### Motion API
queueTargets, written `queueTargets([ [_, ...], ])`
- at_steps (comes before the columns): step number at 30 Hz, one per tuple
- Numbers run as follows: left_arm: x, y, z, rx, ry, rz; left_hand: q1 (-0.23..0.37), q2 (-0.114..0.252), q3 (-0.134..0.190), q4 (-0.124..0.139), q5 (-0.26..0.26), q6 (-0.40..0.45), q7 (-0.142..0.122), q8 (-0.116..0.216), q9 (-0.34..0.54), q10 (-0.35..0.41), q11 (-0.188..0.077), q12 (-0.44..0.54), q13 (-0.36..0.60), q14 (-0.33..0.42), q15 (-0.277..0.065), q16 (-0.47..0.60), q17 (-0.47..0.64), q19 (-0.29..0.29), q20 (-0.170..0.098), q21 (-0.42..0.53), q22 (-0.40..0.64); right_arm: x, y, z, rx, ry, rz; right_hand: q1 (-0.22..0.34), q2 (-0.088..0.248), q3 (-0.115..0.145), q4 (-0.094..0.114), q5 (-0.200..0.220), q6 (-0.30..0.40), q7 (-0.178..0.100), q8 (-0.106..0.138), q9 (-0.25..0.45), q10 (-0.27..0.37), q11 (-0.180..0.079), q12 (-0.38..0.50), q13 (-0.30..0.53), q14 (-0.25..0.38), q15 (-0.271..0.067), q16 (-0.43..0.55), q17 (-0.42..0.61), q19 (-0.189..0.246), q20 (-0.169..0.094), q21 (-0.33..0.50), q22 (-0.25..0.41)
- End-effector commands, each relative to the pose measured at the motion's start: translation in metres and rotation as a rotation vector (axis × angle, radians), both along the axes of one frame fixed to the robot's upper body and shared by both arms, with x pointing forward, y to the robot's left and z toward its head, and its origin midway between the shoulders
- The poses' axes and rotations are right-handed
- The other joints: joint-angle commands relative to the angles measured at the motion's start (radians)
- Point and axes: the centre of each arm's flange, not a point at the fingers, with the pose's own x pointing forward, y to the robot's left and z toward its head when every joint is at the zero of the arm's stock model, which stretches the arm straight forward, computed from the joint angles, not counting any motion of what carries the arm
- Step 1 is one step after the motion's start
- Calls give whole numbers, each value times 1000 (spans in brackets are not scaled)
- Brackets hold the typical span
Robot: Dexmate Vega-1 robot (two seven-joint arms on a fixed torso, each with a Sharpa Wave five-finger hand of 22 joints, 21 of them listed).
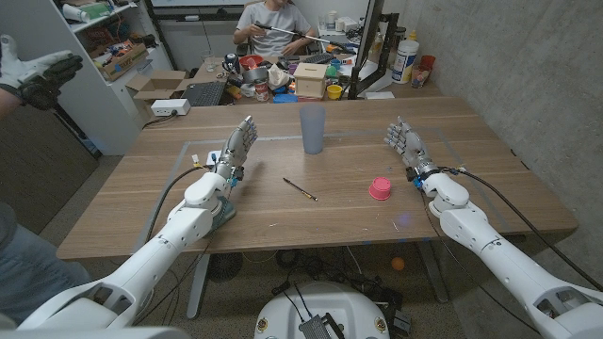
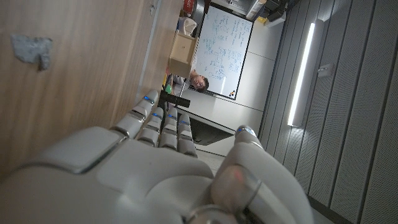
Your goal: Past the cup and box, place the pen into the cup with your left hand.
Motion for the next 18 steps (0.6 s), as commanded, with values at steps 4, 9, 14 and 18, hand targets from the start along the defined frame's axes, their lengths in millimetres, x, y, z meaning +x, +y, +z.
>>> queueTargets([
  [4, -4, -1, -13, 7, 37, 8, 11, -2, 5, -3, 7, -6, 42, 1, 1, -8, 12, 2, 1, -2, 8, 6, 2, -10, -5, 3, 3, -11, -3, -9, 4, 32, 13, 8, -2, 3, 0, 4, 2, 9, 6, 1, 6, 8, 3, 5, 8, 15, 2, 5, 3, -16, 2, 1],
  [9, -7, -3, -15, 21, 35, 16, 12, -2, 4, -6, 8, -9, 39, 0, 1, -11, 9, 1, 1, -8, 6, 4, 2, -14, -4, 2, 3, -13, -1, -7, -4, 23, 13, 7, -1, 3, 0, 4, 3, 10, 6, 1, 7, 10, 2, 5, 7, 16, 1, 5, -1, -14, -1, 1],
  [14, -16, -7, -13, 71, 5, 47, 15, 0, 4, -8, 9, -7, 34, 1, 1, -12, 5, 1, 1, -8, 6, 4, 2, -17, -1, 1, 3, -15, -1, -10, -9, 18, 4, 8, 1, 3, 0, 4, 8, 5, 9, 1, 10, 11, 3, 5, 8, 17, 0, 5, -4, -13, -3, 1],
  [18, -27, -9, -3, 159, -27, 82, 26, 7, 9, -15, 10, -3, 31, 2, 2, -6, 1, 4, 1, -4, 6, 6, 1, -17, 2, 2, 2, -17, -3, -12, -2, 16, -7, 9, 2, 3, -1, 4, 10, 3, 9, 1, 10, 12, 2, 6, 7, 18, -1, 5, -9, -10, -6, 1],
])
